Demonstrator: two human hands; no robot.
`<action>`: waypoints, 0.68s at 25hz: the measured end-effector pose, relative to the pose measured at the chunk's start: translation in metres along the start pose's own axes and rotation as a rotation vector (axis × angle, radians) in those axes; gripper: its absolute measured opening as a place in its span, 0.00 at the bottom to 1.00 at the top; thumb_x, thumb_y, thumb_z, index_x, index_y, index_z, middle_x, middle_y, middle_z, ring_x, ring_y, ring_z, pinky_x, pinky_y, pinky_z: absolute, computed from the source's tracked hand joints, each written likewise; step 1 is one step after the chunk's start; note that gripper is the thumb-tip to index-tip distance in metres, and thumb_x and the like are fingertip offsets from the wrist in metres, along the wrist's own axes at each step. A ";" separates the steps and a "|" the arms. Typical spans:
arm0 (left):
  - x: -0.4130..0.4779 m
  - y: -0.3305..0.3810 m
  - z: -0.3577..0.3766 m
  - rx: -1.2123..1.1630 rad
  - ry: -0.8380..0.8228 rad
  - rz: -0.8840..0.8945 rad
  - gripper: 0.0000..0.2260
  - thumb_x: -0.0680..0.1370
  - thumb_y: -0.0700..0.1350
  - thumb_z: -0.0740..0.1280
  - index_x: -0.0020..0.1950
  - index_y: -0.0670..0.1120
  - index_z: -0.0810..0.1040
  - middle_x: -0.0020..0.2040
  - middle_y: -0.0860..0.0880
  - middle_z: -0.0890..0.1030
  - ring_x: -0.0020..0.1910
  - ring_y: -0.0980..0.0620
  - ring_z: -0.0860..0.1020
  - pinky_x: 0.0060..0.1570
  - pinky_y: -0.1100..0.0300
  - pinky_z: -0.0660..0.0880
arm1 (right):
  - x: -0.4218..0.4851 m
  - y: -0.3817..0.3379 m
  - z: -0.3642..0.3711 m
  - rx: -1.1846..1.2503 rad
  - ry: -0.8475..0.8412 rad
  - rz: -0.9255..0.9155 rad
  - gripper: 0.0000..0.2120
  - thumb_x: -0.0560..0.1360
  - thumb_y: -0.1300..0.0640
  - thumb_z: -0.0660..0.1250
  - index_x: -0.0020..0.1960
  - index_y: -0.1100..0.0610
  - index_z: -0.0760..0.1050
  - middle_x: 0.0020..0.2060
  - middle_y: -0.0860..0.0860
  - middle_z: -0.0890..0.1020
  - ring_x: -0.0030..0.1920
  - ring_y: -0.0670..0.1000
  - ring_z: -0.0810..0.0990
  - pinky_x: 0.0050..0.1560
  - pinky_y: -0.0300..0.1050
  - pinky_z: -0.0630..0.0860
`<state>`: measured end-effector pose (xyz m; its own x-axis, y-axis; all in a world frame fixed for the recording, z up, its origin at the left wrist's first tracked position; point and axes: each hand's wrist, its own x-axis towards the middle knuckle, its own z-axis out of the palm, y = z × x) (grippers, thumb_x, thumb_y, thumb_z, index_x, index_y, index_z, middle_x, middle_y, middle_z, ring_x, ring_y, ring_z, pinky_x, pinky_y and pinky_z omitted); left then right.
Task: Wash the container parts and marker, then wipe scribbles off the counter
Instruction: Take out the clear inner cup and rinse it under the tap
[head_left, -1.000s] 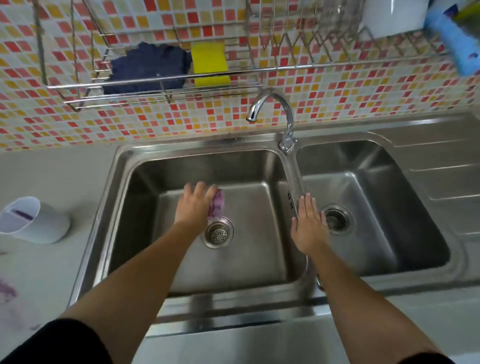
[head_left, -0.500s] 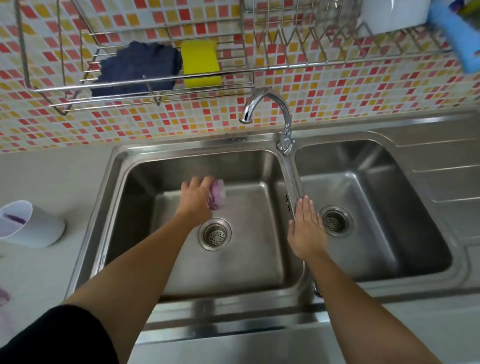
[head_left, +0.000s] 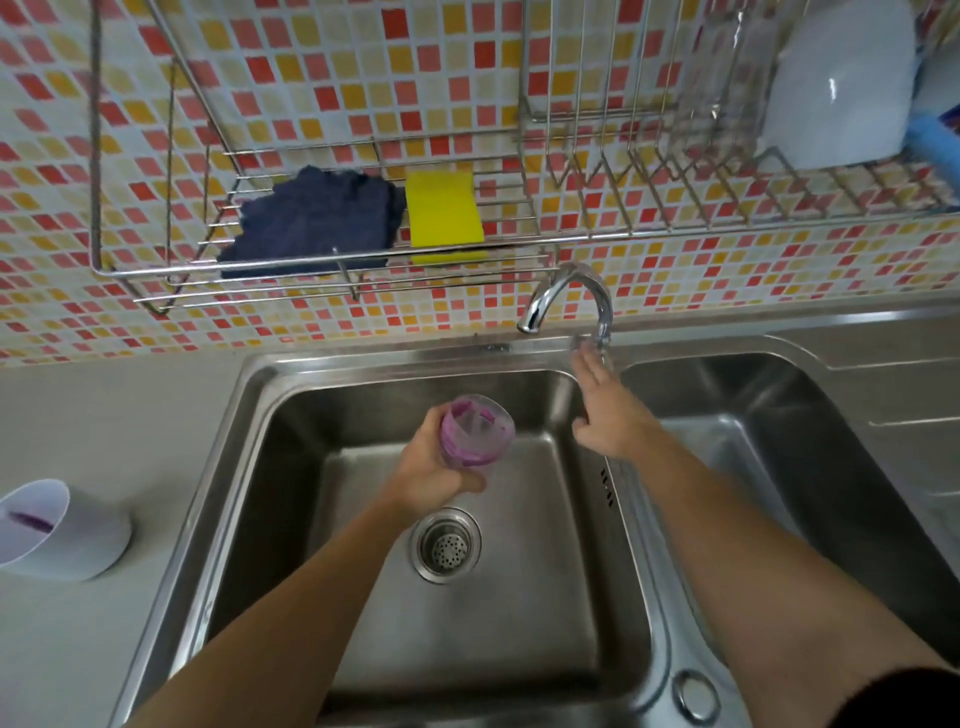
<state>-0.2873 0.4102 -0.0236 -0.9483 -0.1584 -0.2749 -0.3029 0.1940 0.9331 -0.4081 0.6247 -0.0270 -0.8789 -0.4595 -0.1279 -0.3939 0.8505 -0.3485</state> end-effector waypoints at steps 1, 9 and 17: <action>0.002 0.001 0.000 -0.022 -0.007 0.003 0.34 0.60 0.27 0.75 0.61 0.48 0.69 0.51 0.48 0.79 0.49 0.52 0.79 0.44 0.66 0.77 | 0.001 -0.003 0.005 -0.059 -0.049 -0.041 0.45 0.71 0.62 0.64 0.76 0.58 0.37 0.76 0.53 0.39 0.76 0.52 0.42 0.75 0.54 0.52; 0.014 0.001 0.014 -0.120 -0.084 0.018 0.37 0.60 0.29 0.77 0.64 0.48 0.68 0.58 0.45 0.79 0.55 0.51 0.79 0.55 0.51 0.78 | 0.005 0.001 0.027 -0.198 -0.163 -0.094 0.39 0.74 0.62 0.59 0.75 0.60 0.37 0.75 0.53 0.37 0.75 0.52 0.38 0.72 0.47 0.37; 0.025 0.004 0.043 -0.197 -0.099 -0.010 0.39 0.58 0.30 0.78 0.64 0.49 0.68 0.58 0.45 0.79 0.57 0.47 0.78 0.60 0.46 0.76 | -0.066 0.021 0.073 -0.035 0.059 0.152 0.31 0.79 0.52 0.51 0.76 0.61 0.41 0.74 0.53 0.39 0.76 0.53 0.40 0.72 0.46 0.41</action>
<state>-0.3163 0.4488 -0.0364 -0.9529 -0.0614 -0.2970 -0.2975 -0.0015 0.9547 -0.3390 0.6543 -0.0940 -0.9430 -0.3101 -0.1211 -0.2637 0.9178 -0.2969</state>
